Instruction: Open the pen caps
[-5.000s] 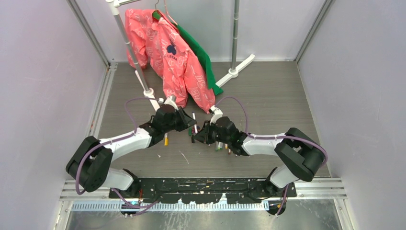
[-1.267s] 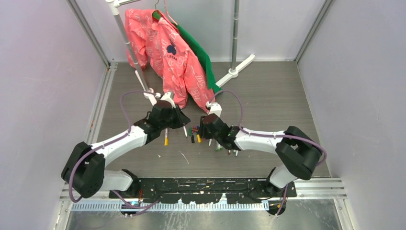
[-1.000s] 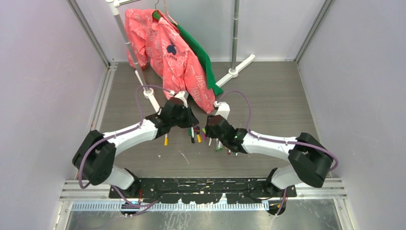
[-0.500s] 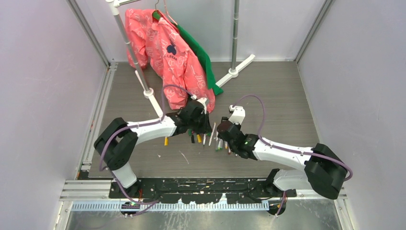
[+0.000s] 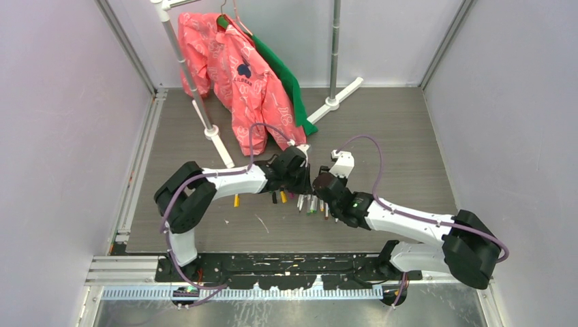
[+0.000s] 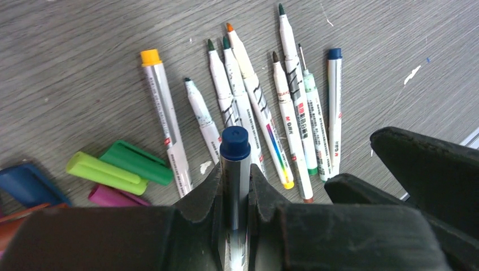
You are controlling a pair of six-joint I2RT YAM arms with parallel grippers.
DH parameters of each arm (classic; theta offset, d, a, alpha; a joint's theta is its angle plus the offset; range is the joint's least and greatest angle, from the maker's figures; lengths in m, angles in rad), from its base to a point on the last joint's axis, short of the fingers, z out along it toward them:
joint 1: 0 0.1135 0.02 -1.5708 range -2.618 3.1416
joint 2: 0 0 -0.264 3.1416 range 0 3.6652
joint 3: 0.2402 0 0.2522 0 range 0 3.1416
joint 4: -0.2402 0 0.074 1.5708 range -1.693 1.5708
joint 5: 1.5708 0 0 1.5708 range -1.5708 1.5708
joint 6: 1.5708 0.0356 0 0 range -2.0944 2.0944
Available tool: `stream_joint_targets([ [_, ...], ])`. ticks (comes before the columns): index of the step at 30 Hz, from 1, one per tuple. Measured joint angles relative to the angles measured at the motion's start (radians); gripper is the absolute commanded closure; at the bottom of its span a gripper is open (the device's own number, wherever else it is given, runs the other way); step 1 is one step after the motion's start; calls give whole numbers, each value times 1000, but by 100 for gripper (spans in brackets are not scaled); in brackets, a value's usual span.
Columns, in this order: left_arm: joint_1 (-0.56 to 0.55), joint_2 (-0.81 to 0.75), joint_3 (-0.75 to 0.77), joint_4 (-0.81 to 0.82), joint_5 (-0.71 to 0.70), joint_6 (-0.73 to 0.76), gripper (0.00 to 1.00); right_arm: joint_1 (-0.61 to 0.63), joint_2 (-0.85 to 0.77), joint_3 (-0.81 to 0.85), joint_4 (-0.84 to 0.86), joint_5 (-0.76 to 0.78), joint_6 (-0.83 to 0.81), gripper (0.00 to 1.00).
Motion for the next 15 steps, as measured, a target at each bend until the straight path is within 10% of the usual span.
stream_joint_targets([
  [15,-11,51,38,-32,-25,-18,76,-2,-19,-7,-9,4,-1,54],
])
